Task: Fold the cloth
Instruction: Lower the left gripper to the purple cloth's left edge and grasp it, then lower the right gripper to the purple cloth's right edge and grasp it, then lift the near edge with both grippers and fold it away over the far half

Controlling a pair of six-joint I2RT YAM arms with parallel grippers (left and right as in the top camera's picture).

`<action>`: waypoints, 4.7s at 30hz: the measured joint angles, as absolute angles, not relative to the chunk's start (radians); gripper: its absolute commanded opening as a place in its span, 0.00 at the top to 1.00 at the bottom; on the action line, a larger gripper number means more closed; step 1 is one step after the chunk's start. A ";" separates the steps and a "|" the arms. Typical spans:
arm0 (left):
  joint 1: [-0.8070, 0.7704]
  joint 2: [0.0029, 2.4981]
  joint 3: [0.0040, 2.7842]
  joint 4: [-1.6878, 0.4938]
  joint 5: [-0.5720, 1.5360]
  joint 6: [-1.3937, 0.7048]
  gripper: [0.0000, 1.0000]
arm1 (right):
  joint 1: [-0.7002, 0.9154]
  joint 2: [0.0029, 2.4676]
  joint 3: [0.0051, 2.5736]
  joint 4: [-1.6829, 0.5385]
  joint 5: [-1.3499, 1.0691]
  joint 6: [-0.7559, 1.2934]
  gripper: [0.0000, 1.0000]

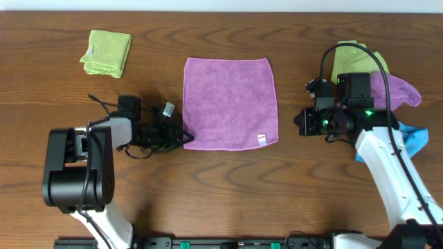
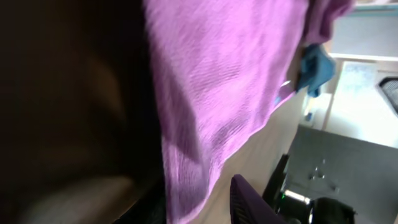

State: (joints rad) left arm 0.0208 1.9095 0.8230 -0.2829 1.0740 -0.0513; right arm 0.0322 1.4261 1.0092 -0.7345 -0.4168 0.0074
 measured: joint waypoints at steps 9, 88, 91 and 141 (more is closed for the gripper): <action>0.020 1.909 0.823 -0.305 1.028 0.001 0.75 | 0.032 1.426 1.009 -0.706 -0.415 0.007 0.99; 0.004 1.909 0.823 -0.303 0.972 0.007 0.94 | -0.024 1.845 0.833 -0.410 -0.740 0.302 0.98; 0.004 1.909 0.823 -0.303 0.972 0.000 0.94 | -0.024 1.845 0.834 -0.410 -0.744 0.308 0.98; -0.173 1.776 0.965 0.150 0.384 -0.288 0.95 | 0.205 1.733 1.028 -0.138 -0.241 0.368 0.98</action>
State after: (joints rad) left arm -0.1726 1.7756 0.9653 0.1501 0.3840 -0.2878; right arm 0.2047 1.7332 1.0275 -0.1383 -0.2409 0.3676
